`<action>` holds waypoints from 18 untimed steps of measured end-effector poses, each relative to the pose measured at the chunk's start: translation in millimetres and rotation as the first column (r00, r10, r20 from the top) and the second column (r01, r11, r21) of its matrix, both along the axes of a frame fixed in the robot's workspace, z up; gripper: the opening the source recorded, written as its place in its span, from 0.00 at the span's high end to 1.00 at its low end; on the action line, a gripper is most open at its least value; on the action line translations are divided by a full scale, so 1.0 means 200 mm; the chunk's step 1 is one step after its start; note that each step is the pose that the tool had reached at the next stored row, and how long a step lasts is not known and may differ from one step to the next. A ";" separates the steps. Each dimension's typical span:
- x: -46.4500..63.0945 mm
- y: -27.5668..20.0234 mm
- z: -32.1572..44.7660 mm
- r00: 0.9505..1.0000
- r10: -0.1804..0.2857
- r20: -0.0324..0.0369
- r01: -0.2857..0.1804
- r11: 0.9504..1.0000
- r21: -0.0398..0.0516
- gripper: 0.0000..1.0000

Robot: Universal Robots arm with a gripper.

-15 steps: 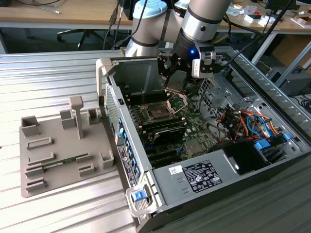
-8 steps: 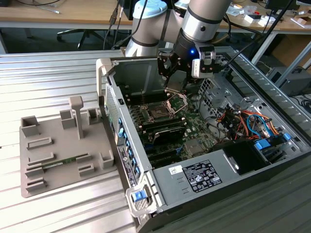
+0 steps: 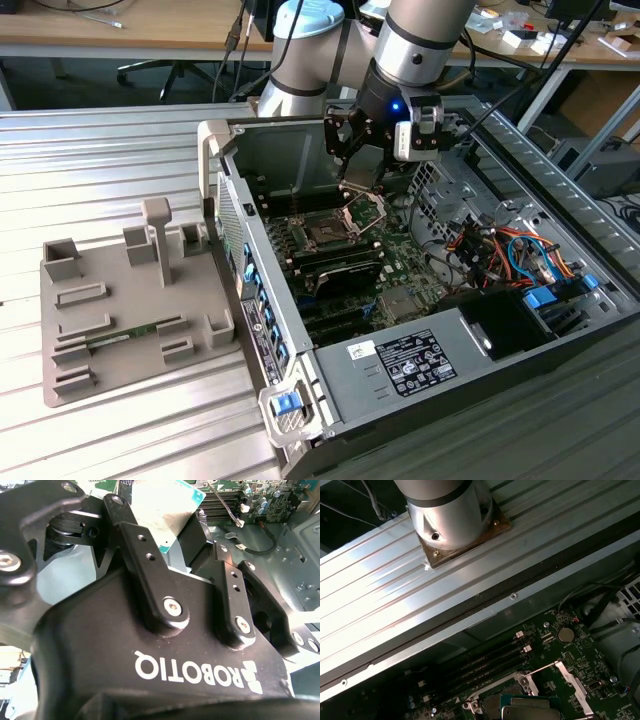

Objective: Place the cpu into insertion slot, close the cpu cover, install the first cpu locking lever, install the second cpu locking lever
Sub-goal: 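Place the cpu into insertion slot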

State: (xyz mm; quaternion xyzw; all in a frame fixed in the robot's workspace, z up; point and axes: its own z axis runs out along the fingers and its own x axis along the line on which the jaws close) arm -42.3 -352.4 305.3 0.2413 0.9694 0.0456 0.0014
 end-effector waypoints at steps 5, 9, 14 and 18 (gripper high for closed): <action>0.00 0.000 0.000 1.000 -0.003 0.000 0.003 1.000 0.000 0.46; 0.00 0.000 0.000 1.000 -0.006 0.000 0.006 1.000 0.000 0.46; 0.00 0.000 0.000 1.000 -0.009 0.000 0.009 1.000 0.000 0.46; 0.00 0.000 0.000 1.000 -0.012 0.000 0.012 1.000 0.000 0.46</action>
